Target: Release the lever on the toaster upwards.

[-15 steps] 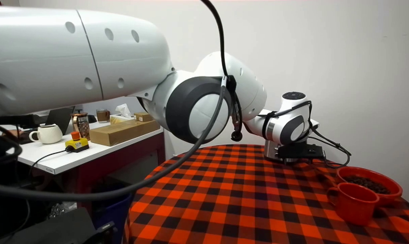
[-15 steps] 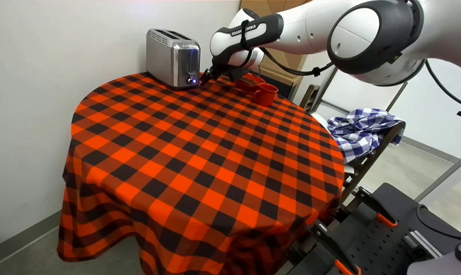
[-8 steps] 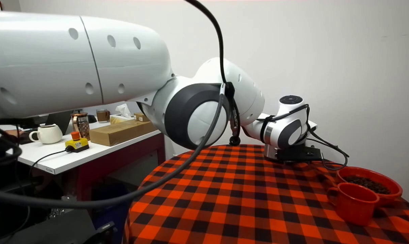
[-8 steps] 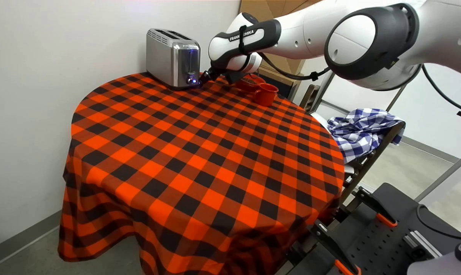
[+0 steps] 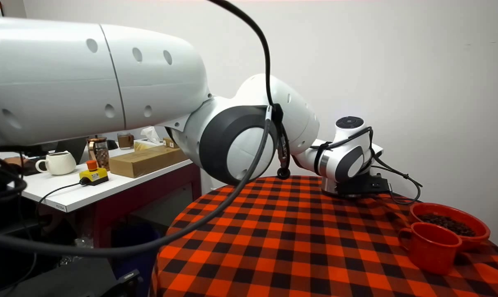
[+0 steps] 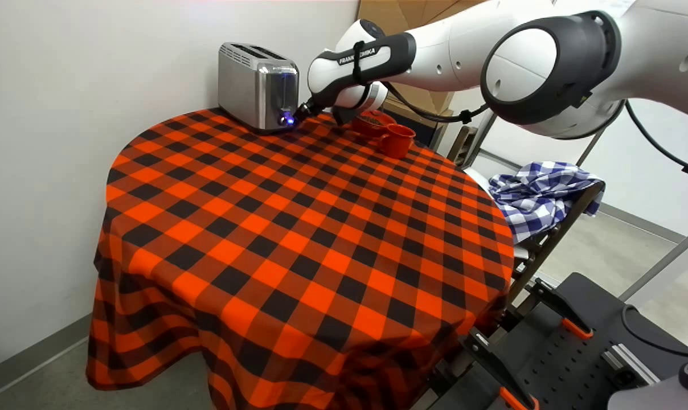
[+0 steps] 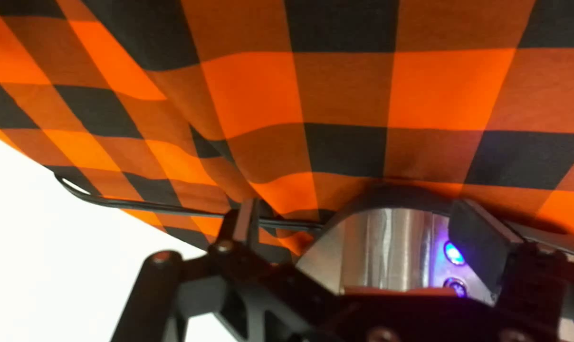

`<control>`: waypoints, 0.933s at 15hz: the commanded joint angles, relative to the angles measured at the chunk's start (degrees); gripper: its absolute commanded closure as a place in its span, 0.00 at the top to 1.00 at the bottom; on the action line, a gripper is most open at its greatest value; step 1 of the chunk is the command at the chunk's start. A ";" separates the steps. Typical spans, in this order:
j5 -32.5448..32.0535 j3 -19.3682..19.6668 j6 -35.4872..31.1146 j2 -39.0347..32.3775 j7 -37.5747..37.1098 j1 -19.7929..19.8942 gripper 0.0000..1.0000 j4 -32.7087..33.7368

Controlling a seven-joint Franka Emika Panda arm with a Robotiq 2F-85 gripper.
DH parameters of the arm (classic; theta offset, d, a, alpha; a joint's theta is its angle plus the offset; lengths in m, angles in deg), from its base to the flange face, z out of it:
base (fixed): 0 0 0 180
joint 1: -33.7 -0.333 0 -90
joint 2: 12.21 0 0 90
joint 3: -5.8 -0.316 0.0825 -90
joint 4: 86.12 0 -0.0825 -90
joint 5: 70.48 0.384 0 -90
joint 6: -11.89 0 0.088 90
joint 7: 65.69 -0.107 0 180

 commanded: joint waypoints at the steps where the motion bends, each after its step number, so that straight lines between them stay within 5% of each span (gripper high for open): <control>1: -0.20 -0.45 -2.06 -2.52 1.88 -0.43 1.00 3.79; 14: 0.33 -1.07 -5.50 -0.88 3.62 -0.31 1.00 0.49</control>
